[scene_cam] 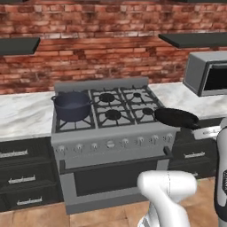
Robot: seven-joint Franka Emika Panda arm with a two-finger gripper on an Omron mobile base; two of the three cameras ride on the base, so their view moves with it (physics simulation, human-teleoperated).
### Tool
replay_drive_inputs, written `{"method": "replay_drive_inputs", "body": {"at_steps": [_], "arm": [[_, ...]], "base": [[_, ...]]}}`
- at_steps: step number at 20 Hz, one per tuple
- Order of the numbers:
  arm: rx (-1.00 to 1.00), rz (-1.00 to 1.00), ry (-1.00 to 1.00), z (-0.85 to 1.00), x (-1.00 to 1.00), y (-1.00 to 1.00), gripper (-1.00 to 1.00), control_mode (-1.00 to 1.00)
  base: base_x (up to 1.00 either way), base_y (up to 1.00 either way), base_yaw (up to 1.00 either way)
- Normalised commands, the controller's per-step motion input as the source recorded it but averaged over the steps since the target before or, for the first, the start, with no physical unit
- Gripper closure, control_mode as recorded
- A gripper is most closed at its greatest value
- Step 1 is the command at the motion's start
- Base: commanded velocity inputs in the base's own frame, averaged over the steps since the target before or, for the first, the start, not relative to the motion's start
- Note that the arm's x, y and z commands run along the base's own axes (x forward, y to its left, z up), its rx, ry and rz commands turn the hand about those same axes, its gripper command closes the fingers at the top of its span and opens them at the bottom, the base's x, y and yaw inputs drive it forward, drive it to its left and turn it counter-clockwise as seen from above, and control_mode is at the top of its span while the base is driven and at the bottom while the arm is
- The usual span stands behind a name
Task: Move the pot and pan from the stove into the sink.
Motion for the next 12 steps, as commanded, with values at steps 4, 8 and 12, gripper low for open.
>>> {"method": "replay_drive_inputs", "body": {"at_steps": [4, 8, 12], "arm": [[0.00, 0.00, 0.00, 0.00, 0.00, 0.00, 1.00, 1.00], [0.00, 0.00, 0.00, 0.00, 0.00, 0.00, 1.00, 1.00], [0.00, 0.00, 0.00, 0.00, 0.00, 0.00, 1.00, 1.00]], "base": [[-0.12, -0.01, 0.00], [-0.04, -0.04, 0.00], [0.05, -0.22, -0.37]]}}
